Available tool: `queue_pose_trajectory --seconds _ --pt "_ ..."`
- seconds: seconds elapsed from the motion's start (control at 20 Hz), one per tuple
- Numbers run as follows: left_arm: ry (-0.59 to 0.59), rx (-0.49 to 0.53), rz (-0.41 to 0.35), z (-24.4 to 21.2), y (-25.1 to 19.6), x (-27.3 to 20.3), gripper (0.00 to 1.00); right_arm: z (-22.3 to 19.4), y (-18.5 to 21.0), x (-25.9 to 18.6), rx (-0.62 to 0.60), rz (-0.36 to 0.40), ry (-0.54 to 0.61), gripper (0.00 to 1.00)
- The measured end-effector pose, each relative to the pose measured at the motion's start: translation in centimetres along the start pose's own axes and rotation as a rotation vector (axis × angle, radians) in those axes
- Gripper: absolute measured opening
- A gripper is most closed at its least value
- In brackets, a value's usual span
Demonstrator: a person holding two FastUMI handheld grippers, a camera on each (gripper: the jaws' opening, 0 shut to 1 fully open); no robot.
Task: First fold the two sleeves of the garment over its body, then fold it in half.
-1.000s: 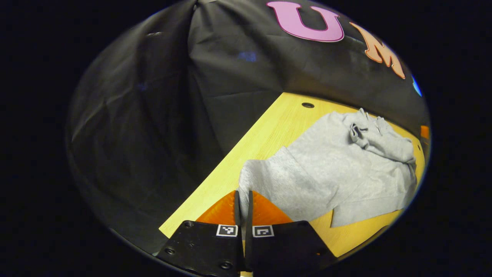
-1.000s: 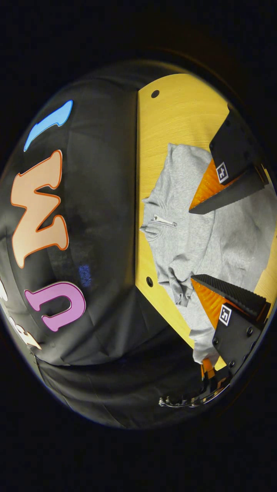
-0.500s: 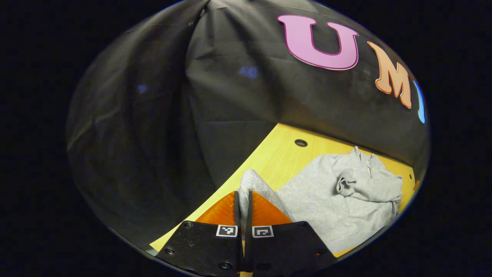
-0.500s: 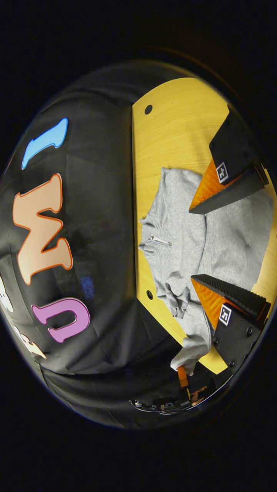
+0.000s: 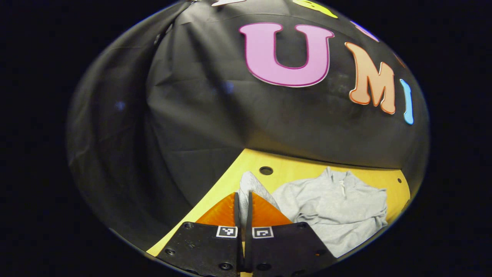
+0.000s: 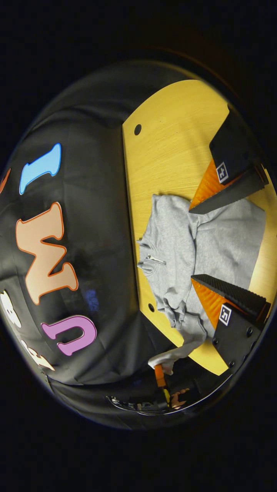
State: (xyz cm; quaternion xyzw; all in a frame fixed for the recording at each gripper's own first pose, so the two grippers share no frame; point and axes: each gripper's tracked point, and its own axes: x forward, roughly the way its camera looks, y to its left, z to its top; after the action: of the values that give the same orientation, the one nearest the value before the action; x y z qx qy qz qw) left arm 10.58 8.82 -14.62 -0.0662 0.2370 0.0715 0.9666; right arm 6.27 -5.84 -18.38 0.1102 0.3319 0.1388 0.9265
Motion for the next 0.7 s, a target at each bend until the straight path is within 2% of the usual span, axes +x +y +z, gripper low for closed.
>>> queue_pose_trajectory --seconds 0.45,0.7 --pt "-0.054 0.093 -0.201 3.3 -13.3 1.4 0.0 -1.1 -4.3 -3.0 0.031 -0.061 -0.004 0.98" --pt "-0.037 0.153 -0.329 2.7 -21.8 1.3 0.0 -1.5 -6.5 -4.3 0.051 -0.09 -0.007 0.98"
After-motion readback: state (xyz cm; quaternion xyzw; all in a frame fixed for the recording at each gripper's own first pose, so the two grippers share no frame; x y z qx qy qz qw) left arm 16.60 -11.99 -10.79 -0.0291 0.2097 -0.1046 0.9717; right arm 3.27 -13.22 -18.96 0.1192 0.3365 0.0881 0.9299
